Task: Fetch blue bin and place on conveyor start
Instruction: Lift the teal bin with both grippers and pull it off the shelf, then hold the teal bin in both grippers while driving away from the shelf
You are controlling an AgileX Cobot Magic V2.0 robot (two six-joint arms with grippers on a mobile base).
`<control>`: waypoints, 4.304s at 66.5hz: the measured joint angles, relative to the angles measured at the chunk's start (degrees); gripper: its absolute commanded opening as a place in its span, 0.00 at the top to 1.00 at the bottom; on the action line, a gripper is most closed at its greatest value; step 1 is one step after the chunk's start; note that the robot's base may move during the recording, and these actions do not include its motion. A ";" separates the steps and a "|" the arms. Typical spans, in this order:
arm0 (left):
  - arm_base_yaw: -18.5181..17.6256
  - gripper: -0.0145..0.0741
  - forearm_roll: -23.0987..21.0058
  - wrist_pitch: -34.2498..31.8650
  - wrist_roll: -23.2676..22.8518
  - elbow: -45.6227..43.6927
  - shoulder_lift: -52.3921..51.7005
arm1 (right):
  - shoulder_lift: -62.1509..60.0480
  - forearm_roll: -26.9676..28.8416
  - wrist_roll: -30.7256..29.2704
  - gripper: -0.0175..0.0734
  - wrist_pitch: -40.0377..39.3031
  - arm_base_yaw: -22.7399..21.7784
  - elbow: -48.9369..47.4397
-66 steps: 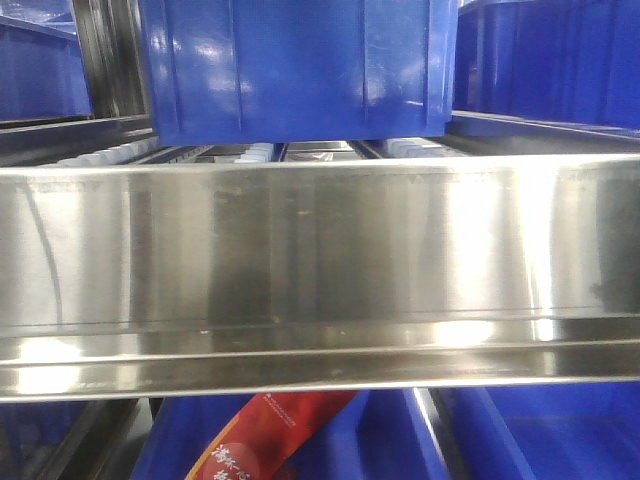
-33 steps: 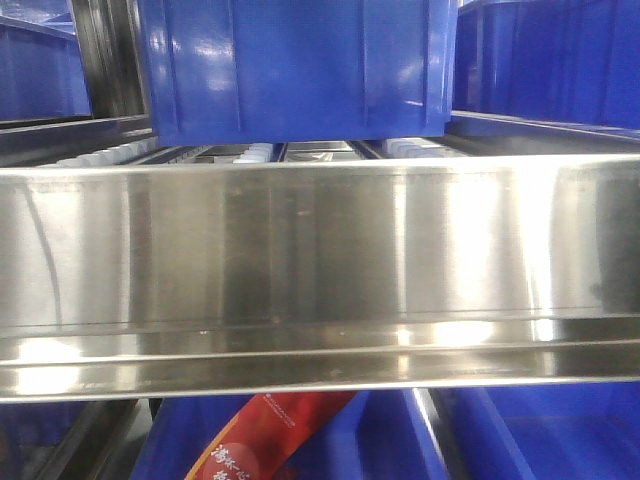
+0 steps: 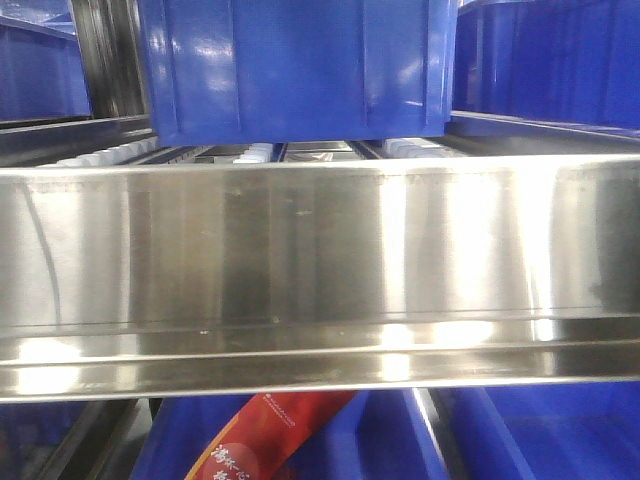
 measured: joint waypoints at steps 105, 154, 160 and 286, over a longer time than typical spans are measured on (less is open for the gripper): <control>0.00 0.96 1.48 -6.52 0.94 0.00 0.21 | 0.00 -0.11 0.15 0.97 -0.60 0.00 0.00; 0.00 0.96 1.48 -6.52 0.94 0.00 0.21 | -0.08 -0.11 0.15 0.97 -0.60 0.00 0.00; 0.00 0.96 1.48 -6.52 0.94 0.00 0.21 | -0.08 -0.11 0.15 0.97 -0.60 0.00 0.00; 0.00 0.96 1.29 -6.64 0.94 0.00 0.21 | -0.21 -0.22 0.15 0.97 -0.60 -0.10 0.00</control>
